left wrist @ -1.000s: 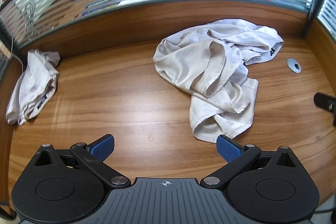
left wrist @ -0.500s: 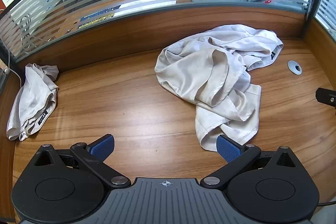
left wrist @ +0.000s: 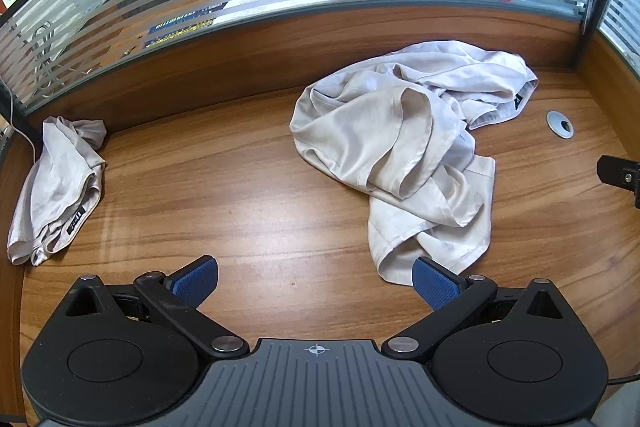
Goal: Fold clothes
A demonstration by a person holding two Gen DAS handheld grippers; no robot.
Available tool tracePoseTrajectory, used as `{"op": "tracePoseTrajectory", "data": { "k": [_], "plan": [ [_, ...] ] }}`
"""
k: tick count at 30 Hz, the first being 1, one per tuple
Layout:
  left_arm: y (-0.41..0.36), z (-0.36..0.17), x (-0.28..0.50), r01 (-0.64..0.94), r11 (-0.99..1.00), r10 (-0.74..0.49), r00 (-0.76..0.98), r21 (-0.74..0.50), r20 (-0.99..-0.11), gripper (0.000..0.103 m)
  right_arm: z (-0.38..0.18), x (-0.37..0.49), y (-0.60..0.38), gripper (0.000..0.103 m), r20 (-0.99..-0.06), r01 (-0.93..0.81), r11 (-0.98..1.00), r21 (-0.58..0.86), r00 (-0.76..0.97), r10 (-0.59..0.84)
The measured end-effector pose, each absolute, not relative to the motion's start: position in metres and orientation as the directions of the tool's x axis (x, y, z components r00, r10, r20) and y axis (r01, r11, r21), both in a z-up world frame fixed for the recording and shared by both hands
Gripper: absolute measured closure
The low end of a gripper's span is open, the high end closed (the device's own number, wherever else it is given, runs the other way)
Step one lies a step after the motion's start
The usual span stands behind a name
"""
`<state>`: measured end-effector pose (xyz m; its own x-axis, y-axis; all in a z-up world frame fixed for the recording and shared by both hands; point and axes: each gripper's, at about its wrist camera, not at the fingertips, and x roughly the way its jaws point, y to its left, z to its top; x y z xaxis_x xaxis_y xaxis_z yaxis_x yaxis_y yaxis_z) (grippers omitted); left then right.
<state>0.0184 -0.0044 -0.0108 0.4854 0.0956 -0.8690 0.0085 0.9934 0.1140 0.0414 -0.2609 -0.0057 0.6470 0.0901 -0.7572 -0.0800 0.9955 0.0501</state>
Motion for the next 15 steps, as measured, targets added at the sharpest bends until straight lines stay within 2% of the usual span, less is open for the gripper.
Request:
{"op": "tracePoseTrajectory", "data": {
  "k": [15],
  "plan": [
    [-0.008, -0.012, 0.026, 0.02, 0.996, 0.07, 0.47, 0.089, -0.88, 0.0, -0.006, 0.051, -0.261, 0.0, -0.769, -0.081, 0.996, 0.045, 0.633, 0.087]
  ]
}}
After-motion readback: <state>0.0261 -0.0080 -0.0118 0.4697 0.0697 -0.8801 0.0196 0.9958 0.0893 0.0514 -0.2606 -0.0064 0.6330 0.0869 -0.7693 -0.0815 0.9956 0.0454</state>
